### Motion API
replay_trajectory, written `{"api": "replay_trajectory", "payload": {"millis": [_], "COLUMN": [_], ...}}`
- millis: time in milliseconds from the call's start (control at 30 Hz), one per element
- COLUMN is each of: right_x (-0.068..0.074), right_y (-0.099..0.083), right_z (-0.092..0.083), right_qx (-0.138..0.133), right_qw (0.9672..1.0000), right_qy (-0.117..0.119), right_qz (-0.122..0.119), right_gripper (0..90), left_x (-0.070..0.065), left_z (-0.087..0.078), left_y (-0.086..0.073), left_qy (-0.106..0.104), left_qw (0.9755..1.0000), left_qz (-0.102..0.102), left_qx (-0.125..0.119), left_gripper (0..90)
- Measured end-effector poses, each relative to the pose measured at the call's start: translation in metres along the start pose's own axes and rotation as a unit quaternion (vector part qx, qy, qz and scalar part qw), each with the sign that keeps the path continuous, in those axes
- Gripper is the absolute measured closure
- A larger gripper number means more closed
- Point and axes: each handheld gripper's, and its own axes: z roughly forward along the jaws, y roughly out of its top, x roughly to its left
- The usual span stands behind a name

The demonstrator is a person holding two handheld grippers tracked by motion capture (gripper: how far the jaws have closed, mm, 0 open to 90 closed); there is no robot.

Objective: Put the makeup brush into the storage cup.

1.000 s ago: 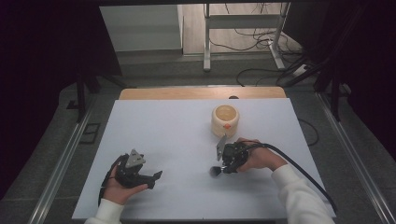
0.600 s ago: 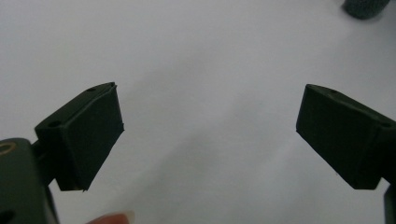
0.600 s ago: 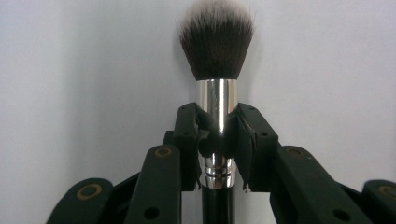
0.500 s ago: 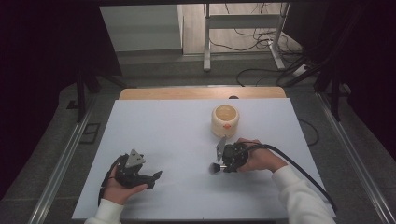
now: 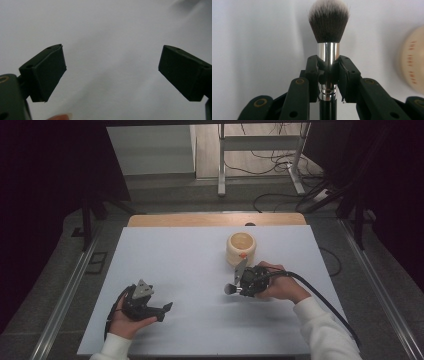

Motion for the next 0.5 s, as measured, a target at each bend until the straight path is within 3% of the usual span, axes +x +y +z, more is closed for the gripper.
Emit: {"api": "replay_trajectory", "payload": {"millis": [133, 500], "right_x": [0.000, 0.006], "right_y": [0.003, 0.010], "right_z": [-0.013, -0.019], "right_qx": [-0.024, -0.072], "right_qw": [0.9993, 0.9956], "right_qy": [-0.026, -0.030], "right_qz": [0.013, 0.050], "right_gripper": [71.8, 71.9], "left_x": [0.000, 0.000], "left_z": [0.000, -0.001], "left_y": [0.000, 0.000], "left_qy": [0.000, -0.001], "left_qw": [1.0000, 1.0000], "left_qz": [-0.001, -0.002], "left_qx": [0.000, -0.002], "left_gripper": [8.4, 8.4]}}
